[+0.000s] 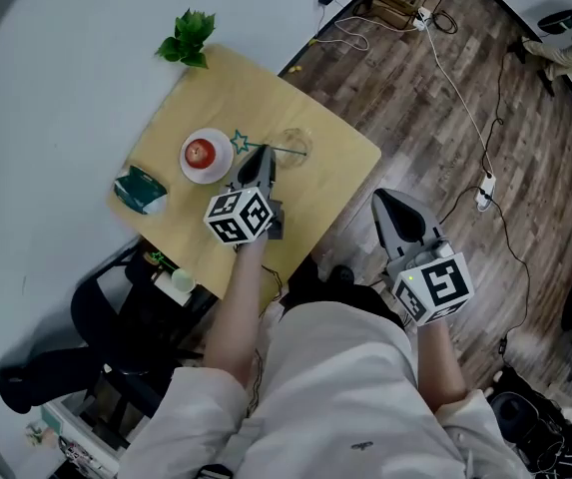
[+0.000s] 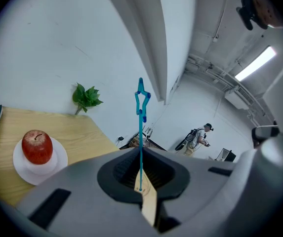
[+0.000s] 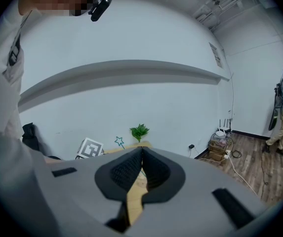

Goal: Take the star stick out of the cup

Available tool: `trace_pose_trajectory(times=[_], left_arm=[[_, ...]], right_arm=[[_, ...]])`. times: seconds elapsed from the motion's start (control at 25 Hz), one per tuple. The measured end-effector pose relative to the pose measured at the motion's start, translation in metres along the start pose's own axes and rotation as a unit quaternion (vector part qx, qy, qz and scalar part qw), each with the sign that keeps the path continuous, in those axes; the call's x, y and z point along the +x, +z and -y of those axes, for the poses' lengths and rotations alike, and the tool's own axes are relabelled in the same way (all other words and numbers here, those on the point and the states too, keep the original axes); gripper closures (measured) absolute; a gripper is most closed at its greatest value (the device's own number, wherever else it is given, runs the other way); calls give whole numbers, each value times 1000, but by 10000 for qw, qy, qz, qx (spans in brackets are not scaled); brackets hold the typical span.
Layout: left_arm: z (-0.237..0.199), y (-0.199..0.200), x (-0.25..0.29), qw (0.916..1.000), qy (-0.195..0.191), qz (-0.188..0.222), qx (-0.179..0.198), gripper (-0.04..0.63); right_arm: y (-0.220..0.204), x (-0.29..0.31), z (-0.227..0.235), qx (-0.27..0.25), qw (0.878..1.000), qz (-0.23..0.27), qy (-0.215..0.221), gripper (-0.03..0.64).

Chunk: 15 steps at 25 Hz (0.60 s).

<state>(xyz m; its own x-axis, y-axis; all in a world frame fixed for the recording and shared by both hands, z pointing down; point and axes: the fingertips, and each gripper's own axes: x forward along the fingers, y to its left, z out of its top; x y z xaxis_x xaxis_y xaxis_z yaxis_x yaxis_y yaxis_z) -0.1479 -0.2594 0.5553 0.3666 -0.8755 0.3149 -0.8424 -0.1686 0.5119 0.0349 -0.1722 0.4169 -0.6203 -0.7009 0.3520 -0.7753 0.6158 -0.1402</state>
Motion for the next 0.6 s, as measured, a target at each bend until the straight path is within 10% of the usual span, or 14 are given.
trace_pose_trajectory(times=[0.6], left_arm=[[77, -6, -65, 9984, 277, 405, 271, 577]], right_arm=[[2, -75, 10, -26, 9985, 366, 395, 617]])
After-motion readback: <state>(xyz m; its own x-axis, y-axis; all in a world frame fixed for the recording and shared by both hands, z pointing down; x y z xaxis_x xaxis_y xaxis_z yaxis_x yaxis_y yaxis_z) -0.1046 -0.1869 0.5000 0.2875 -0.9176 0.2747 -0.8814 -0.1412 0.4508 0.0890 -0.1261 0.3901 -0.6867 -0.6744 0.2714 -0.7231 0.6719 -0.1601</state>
